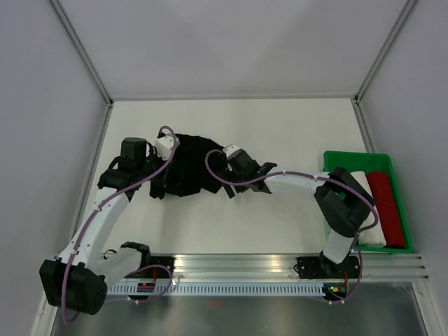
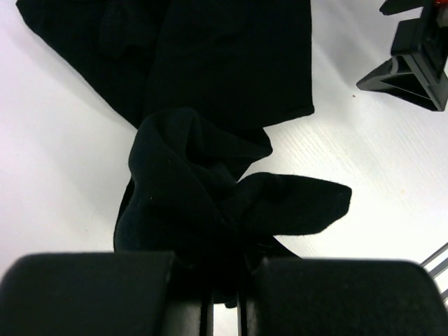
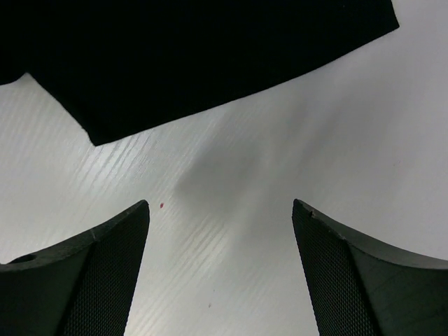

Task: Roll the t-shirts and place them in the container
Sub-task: Move the tshirt to the center of the board

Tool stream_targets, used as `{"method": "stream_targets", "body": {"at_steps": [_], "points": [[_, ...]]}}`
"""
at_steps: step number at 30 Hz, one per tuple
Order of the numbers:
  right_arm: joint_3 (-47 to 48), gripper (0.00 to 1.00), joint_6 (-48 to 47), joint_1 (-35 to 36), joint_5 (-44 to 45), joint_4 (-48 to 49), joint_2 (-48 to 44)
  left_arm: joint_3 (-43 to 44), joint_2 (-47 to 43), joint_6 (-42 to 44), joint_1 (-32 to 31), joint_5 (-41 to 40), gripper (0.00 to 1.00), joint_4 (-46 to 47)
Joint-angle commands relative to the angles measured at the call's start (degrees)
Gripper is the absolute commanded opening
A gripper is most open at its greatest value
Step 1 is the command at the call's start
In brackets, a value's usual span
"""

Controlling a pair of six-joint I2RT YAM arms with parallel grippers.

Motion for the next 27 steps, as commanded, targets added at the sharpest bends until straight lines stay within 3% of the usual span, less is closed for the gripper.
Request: {"method": "stream_targets", "body": {"at_steps": [1, 8, 14, 15, 16, 21, 22, 27], "points": [[5.4, 0.89, 1.2, -2.4, 1.6, 3.5, 3.6, -0.8, -2.6, 2.1, 0.4, -2.7, 0.02, 1.0], [17.8, 0.88, 1.9, -9.3, 0.0, 0.6, 15.9, -0.5, -4.6, 2.1, 0.5, -4.2, 0.02, 0.0], [26.0, 0.85, -0.7, -9.5, 0.1, -3.7, 24.7, -0.4, -4.8, 2.2, 0.6, -5.4, 0.02, -0.8], [26.3, 0.81, -0.7, -9.6, -0.7, -3.8, 25.2, -0.4, -4.7, 2.2, 0.5, -5.5, 0.02, -0.8], [26.5, 0.69, -0.5, -9.6, -2.0, -4.4, 25.8, -0.2, -4.7, 2.0, 0.5, -5.5, 0.02, -1.0], [23.2, 0.24, 1.1, -9.6, -6.8, -3.0, 23.4, 1.7, -5.0, 1.4, 0.5, -5.7, 0.02, -2.7], [22.2, 0.03, 1.6, -9.6, -7.2, -3.0, 22.0, 2.1, -5.0, 1.4, 0.6, -6.0, 0.02, -2.9], [18.6, 0.00, 1.9, -9.6, -7.2, -3.0, 13.9, 3.3, -4.6, 1.4, 0.6, -9.0, 0.02, -3.0]]}}
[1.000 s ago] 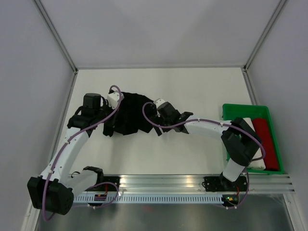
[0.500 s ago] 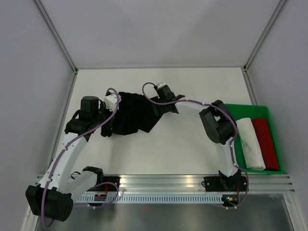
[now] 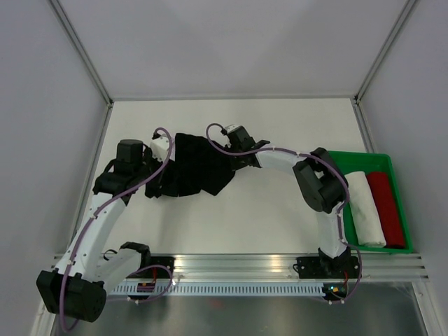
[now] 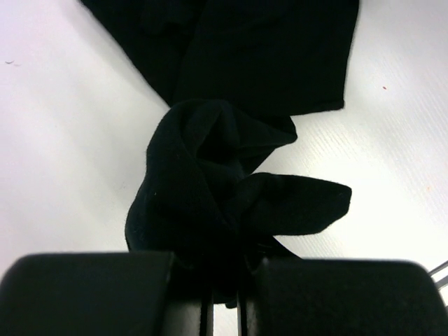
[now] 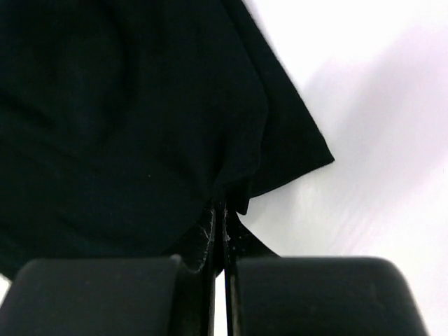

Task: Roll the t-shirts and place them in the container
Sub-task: Move the tshirt to the center of the board

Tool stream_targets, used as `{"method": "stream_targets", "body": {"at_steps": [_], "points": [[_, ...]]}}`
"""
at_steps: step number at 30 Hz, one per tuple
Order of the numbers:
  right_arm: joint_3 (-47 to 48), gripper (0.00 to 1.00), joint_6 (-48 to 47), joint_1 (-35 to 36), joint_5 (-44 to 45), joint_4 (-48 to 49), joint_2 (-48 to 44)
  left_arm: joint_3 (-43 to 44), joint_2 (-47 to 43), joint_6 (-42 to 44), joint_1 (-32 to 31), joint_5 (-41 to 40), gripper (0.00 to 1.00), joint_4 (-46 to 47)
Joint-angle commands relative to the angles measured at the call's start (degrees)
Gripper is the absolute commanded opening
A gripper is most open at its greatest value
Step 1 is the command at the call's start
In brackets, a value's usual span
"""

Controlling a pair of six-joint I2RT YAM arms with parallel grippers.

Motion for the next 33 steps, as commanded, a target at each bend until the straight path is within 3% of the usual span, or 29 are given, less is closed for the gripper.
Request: {"method": "stream_targets", "body": {"at_steps": [1, 9, 15, 24, 33], "points": [[-2.8, 0.00, 0.2, -0.2, -0.9, -3.3, -9.6, 3.7, -0.5, 0.4, 0.3, -4.2, 0.02, 0.2], [0.1, 0.00, -1.9, -2.8, -3.0, -7.1, -34.0, 13.1, 0.0, 0.3, 1.6, -14.6, 0.02, -0.8], [2.9, 0.00, -2.1, -5.2, -3.8, -7.5, -47.0, 18.6, 0.3, 0.8, 2.1, -15.2, 0.02, -1.6], [1.1, 0.00, -2.7, -5.2, 1.9, -10.0, -57.5, 17.8, -1.0, 1.6, 2.2, -10.6, 0.02, -3.1], [8.2, 0.00, -5.8, -5.2, 7.8, -14.2, -62.2, 15.3, -0.7, 3.3, 2.2, -6.3, 0.02, -3.8]]}}
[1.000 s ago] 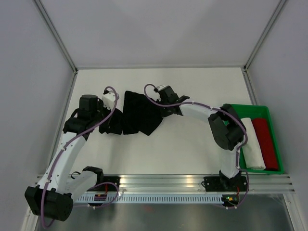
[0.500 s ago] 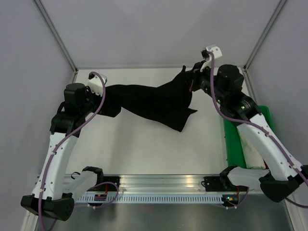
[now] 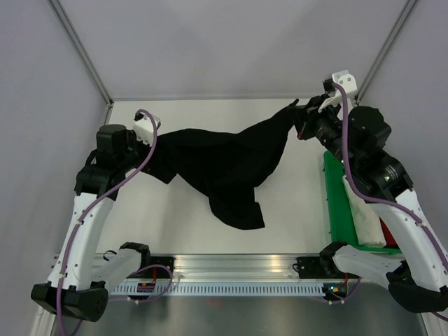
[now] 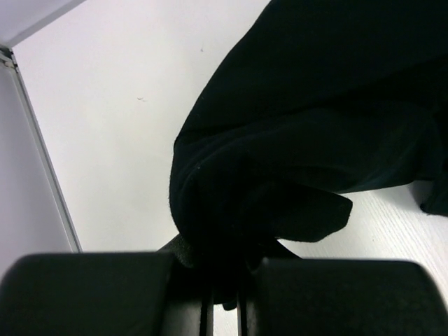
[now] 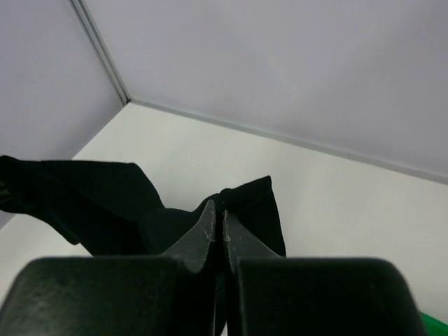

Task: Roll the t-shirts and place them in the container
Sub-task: Move the tshirt to the center of the board

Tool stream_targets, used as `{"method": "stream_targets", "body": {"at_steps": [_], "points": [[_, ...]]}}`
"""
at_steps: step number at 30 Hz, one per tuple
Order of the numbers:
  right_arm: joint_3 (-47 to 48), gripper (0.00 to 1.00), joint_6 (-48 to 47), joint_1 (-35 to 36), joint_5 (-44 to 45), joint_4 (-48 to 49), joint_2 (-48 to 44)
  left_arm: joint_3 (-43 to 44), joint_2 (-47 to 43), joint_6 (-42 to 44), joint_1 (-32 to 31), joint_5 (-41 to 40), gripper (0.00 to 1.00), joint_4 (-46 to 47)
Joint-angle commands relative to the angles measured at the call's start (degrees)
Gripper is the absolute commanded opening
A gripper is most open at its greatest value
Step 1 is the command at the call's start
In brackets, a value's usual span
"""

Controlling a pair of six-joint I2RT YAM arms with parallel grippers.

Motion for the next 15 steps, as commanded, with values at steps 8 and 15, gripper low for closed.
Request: {"method": "stream_targets", "body": {"at_steps": [8, 15], "points": [[9.1, 0.00, -2.2, 0.1, 4.3, -1.4, 0.4, 0.8, 0.1, 1.0, 0.3, 4.3, 0.02, 0.8], [12.2, 0.00, -4.0, 0.1, 6.7, 1.1, 5.8, -2.0, 0.5, 0.7, 0.3, 9.9, 0.02, 1.1]]}}
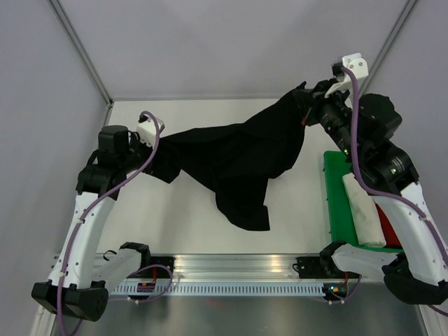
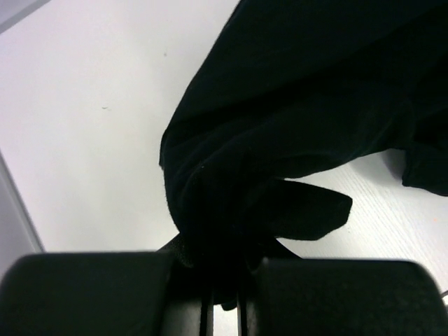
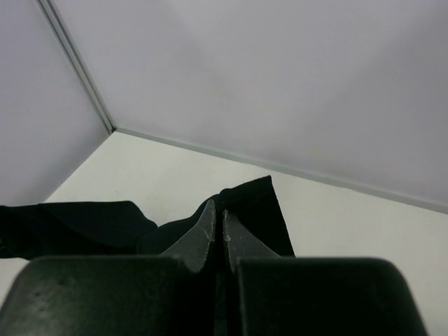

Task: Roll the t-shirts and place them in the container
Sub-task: Move the tshirt to the center of the board

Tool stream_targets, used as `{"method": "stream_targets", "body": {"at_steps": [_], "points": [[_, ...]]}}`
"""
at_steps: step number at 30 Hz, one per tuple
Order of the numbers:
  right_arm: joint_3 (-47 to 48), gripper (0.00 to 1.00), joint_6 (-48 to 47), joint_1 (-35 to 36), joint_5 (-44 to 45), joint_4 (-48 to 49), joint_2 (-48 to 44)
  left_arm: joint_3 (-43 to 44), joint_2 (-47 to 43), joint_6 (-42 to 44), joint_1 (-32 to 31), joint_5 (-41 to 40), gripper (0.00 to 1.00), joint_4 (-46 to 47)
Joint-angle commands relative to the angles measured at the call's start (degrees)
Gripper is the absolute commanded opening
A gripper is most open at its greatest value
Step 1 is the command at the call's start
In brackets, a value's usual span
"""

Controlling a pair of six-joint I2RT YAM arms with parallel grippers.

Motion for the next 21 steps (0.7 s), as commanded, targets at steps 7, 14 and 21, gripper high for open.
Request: {"method": "stream_targets", "body": {"at_steps": [7, 14, 21], "points": [[21.9, 0.00, -3.9, -1.0, 3.9, 1.8, 30.2, -6.7, 6.4, 0.8, 0.3, 4.7, 0.02, 7.0], [53.2, 0.98, 0.2, -6.1, 4.3, -17.0, 63.8, -10.0, 9.4, 1.6, 0.3, 4.4, 0.02, 9.8], [16.1, 0.98, 3.8, -6.4, 3.9, -1.5, 44.7, -13.2, 9.9, 2.6, 0.3, 4.0, 0.02, 11.4]]}}
